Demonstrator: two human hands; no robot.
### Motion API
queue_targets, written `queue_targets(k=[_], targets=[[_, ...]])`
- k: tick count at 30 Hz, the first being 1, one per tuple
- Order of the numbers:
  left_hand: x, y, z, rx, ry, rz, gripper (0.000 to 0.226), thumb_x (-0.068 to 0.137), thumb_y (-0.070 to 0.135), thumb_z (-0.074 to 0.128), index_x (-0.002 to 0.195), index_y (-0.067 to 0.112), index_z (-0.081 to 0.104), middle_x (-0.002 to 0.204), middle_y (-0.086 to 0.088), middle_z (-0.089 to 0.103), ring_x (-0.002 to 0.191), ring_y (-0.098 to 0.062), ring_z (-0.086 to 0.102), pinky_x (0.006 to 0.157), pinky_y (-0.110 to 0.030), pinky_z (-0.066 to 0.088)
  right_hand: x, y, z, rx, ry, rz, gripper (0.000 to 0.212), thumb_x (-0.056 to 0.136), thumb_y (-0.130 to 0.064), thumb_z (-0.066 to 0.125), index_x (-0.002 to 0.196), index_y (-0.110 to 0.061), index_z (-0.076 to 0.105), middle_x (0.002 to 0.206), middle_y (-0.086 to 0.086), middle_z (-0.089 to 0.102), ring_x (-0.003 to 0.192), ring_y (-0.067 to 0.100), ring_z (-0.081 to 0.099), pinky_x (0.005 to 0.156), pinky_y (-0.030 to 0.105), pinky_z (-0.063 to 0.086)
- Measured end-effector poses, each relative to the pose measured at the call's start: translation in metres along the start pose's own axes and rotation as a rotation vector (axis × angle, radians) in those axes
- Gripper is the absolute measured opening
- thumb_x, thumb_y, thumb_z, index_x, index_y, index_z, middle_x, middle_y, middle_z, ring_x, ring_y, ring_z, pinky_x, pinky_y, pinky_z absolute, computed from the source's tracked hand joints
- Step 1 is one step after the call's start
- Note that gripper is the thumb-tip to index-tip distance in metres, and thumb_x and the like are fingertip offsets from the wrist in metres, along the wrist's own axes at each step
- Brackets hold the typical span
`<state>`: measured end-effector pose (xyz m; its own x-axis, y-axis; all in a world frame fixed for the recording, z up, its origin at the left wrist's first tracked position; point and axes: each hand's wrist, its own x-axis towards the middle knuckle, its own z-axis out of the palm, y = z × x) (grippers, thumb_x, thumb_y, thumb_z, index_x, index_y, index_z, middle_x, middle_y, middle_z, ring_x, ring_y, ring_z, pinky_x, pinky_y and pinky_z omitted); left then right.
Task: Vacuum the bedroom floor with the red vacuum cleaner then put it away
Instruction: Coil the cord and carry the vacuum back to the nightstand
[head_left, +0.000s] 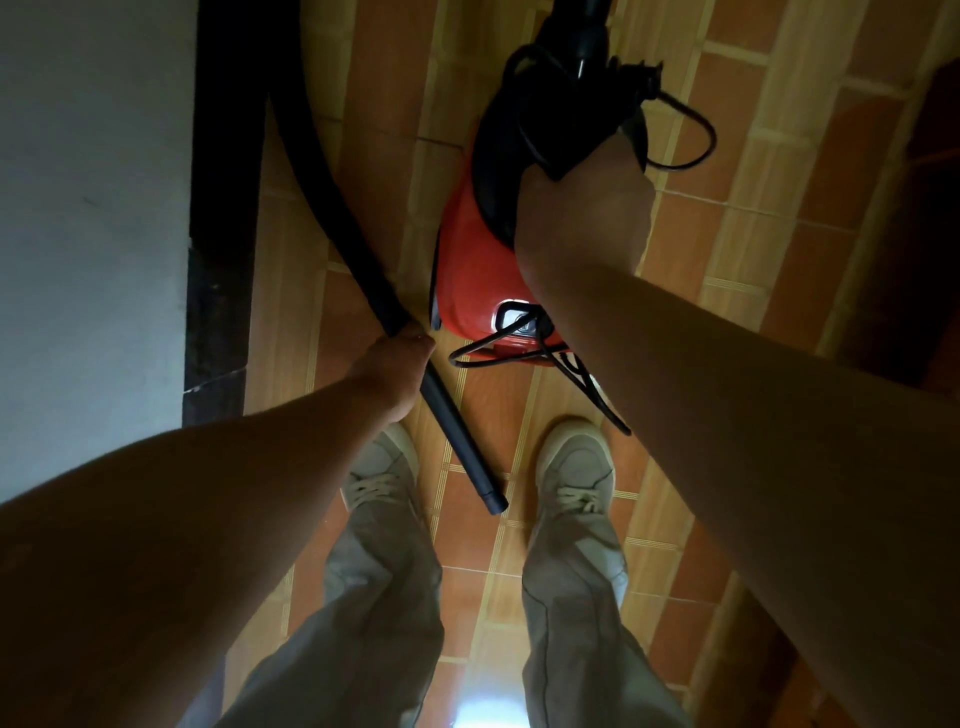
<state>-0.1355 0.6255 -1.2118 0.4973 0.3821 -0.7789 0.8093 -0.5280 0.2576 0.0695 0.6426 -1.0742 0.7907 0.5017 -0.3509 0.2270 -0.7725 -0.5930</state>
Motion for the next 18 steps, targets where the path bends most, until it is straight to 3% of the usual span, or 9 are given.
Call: queue_targets(k=[3, 7, 12, 15, 18], targets=[[-0.008, 0.000, -0.002, 0.079, 0.060, 0.002, 0.043, 0.090, -0.004, 0.058, 0.128, 0.016, 0.055, 0.143, -0.003, 0.046, 0.108, -0.030, 0.062, 0.092, -0.040, 0.054, 0.000, 0.000, -0.001, -0.002, -0.012, -0.003, 0.037, 0.096, -0.024, 0.064, 0.132, -0.014, 0.059, 0.121, 0.000, 0.071, 0.108, 0.015, 0.067, 0.058, 0.006, 0.033], [-0.025, -0.003, -0.014, 0.208, 0.174, 0.057, 0.045, 0.085, 0.004, 0.068, 0.127, 0.019, 0.059, 0.137, -0.001, 0.050, 0.108, -0.029, 0.062, 0.089, -0.039, 0.054, 0.000, -0.001, -0.004, 0.004, -0.045, 0.005, 0.040, 0.095, -0.021, 0.063, 0.134, -0.012, 0.058, 0.125, 0.002, 0.070, 0.113, 0.016, 0.066, 0.075, 0.015, 0.042], [-0.059, -0.008, -0.040, 0.203, 0.274, 0.149, 0.053, 0.075, 0.014, 0.082, 0.123, 0.017, 0.060, 0.130, -0.002, 0.055, 0.108, -0.032, 0.060, 0.087, -0.043, 0.055, 0.000, -0.003, -0.005, 0.036, -0.087, 0.028, 0.038, 0.095, -0.018, 0.063, 0.132, -0.013, 0.059, 0.121, 0.001, 0.071, 0.108, 0.015, 0.068, 0.067, 0.008, 0.042], [-0.080, -0.008, -0.059, 0.200, 0.361, 0.226, 0.058, 0.077, 0.022, 0.079, 0.130, 0.018, 0.058, 0.139, -0.004, 0.053, 0.116, -0.032, 0.056, 0.088, -0.042, 0.051, 0.000, -0.004, -0.007, 0.050, -0.123, 0.055, 0.038, 0.095, -0.019, 0.062, 0.132, -0.013, 0.058, 0.122, 0.002, 0.070, 0.108, 0.016, 0.066, 0.076, 0.019, 0.046], [-0.096, -0.007, -0.082, 0.184, 0.458, 0.231, 0.058, 0.084, 0.025, 0.070, 0.139, 0.019, 0.053, 0.147, -0.003, 0.049, 0.118, -0.029, 0.052, 0.087, -0.042, 0.050, -0.001, -0.005, -0.012, 0.090, -0.173, 0.071, 0.040, 0.095, -0.020, 0.063, 0.135, -0.014, 0.057, 0.124, 0.002, 0.069, 0.109, 0.016, 0.065, 0.081, 0.021, 0.049]])
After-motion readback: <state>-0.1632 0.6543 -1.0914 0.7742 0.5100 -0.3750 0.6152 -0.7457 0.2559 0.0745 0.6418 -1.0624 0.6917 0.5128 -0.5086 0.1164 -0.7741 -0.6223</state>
